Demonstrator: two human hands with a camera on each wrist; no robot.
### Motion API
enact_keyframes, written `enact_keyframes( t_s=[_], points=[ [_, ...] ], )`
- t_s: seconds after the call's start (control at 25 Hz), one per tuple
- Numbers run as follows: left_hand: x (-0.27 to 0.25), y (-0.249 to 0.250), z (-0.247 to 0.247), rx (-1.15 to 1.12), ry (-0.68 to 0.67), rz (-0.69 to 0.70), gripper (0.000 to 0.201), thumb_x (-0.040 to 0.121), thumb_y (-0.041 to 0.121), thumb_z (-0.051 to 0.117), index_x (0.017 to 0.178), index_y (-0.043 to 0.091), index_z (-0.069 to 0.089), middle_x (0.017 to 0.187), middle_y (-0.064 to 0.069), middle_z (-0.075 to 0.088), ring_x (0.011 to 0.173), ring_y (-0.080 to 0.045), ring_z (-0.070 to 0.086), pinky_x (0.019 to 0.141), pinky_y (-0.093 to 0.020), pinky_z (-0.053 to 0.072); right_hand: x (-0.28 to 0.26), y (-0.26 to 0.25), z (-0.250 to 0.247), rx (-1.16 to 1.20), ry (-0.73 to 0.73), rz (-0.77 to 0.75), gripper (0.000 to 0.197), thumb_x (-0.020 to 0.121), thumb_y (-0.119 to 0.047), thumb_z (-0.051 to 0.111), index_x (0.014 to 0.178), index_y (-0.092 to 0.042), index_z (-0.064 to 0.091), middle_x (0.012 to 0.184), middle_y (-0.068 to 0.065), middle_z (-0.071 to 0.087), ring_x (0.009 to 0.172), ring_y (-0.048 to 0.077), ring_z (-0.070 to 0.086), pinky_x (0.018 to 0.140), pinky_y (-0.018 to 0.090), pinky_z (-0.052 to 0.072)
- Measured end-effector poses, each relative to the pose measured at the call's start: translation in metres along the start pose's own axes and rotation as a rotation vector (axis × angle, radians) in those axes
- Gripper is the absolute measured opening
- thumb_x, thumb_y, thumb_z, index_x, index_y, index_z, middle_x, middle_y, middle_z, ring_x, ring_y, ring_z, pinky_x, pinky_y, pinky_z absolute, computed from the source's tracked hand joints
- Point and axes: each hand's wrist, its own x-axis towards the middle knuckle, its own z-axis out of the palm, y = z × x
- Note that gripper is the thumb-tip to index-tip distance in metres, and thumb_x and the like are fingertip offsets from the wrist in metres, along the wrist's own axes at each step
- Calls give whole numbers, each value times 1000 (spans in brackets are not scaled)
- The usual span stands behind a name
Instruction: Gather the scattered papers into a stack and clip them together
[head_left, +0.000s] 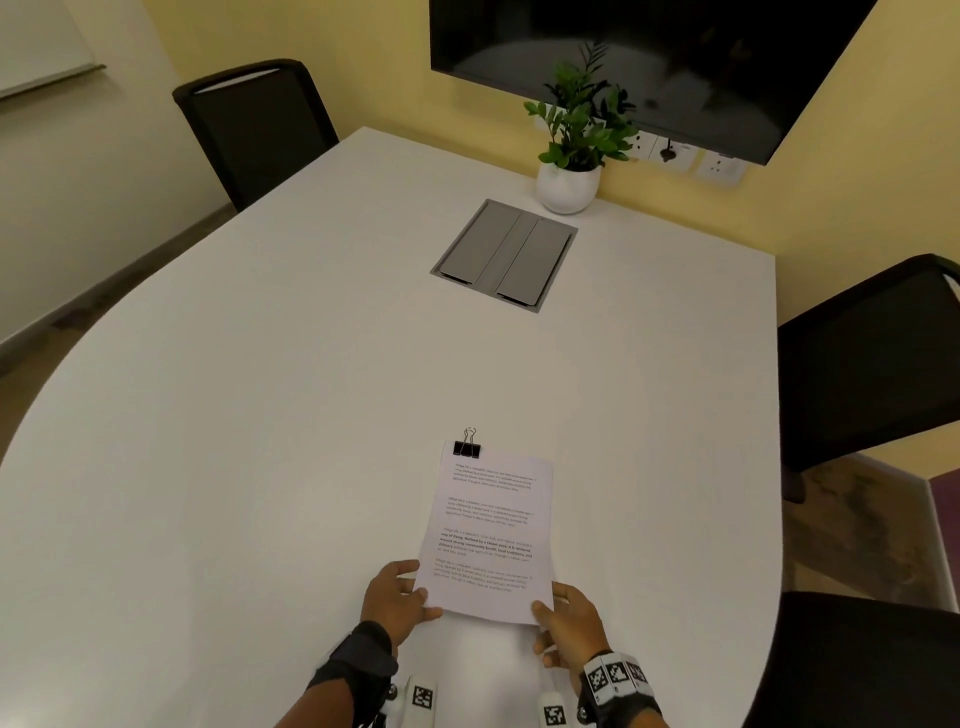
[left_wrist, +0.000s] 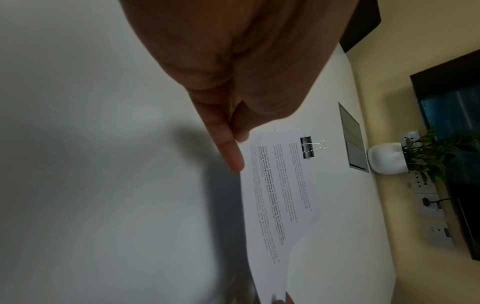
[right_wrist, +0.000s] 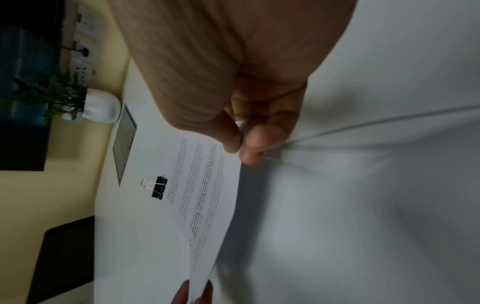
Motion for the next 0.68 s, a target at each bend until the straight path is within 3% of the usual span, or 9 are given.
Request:
enact_keyframes(
  t_s=[0.12, 0.2, 0.28, 0.32, 0.44, 0.52, 0.56, 0.6, 0.68],
  points=[
    [21, 21, 8, 6, 25, 5, 46, 93, -21, 59, 135, -2, 56, 121, -23, 63, 104, -35, 67, 58, -20, 64, 28, -14, 3, -8, 64, -61, 26, 94, 4, 65, 119, -3, 65, 100, 21, 78, 54, 27, 70, 59, 43, 65],
    [32, 34, 9, 53, 34, 35, 48, 94, -18, 59, 139, -1, 56, 131, -22, 64, 108, -29, 64, 76, -22, 62, 43, -26, 7, -4, 100, -113, 22, 92, 8, 63, 107, -4, 73, 96, 22, 80, 64, 28, 77, 79, 51, 67],
    [42, 45, 7, 143, 26, 86, 52, 94, -15, 59, 143, 0, 55, 139, -20, 64, 121, -32, 63, 102, -31, 54, 53, -33, 11, -22, 90, -158, 30, 88, 9, 62, 100, -11, 80, 90, 17, 82, 71, 21, 77, 87, 44, 66],
    [45, 49, 6, 167, 15, 103, 53, 94, -14, 59, 145, 1, 54, 142, -19, 63, 128, -32, 61, 108, -32, 48, 57, -34, 13, -34, 77, -182, 33, 86, 9, 63, 95, -16, 83, 87, 12, 83, 72, 18, 74, 86, 38, 65],
    [45, 60, -1, 192, -20, 133, 55, 95, -9, 63, 148, 5, 53, 147, -15, 59, 136, -31, 56, 110, -33, 45, 57, -34, 16, -118, 93, -214, 28, 84, 2, 67, 72, -20, 80, 67, -5, 75, 67, 14, 60, 71, 25, 54],
    [43, 63, -9, 201, -32, 163, 55, 95, -3, 67, 147, 7, 53, 147, -13, 59, 138, -31, 55, 112, -34, 44, 55, -29, 16, -162, 86, -211, 34, 85, -4, 70, 62, -30, 72, 64, -11, 65, 69, 14, 57, 75, 23, 48],
    [43, 63, -14, 200, -36, 177, 53, 95, -1, 69, 146, 9, 55, 145, -12, 60, 137, -30, 55, 111, -34, 44, 51, -27, 16, -148, 80, -192, 34, 86, -8, 72, 76, -40, 77, 74, -11, 70, 77, 15, 64, 82, 26, 54],
    [40, 61, -18, 209, -36, 189, 50, 95, 1, 70, 142, 11, 58, 142, -11, 62, 136, -30, 57, 111, -34, 45, 47, -24, 16, -158, 79, -169, 32, 87, -11, 75, 105, -38, 80, 94, -7, 76, 93, 18, 71, 93, 32, 58],
    [36, 50, -31, 206, -31, 205, 40, 94, 4, 72, 129, 21, 61, 133, -8, 66, 131, -28, 60, 109, -34, 47, 48, -11, 15, -219, 120, -147, 50, 88, -18, 77, 137, -16, 68, 128, 3, 72, 120, 22, 68, 111, 36, 52]
  ],
)
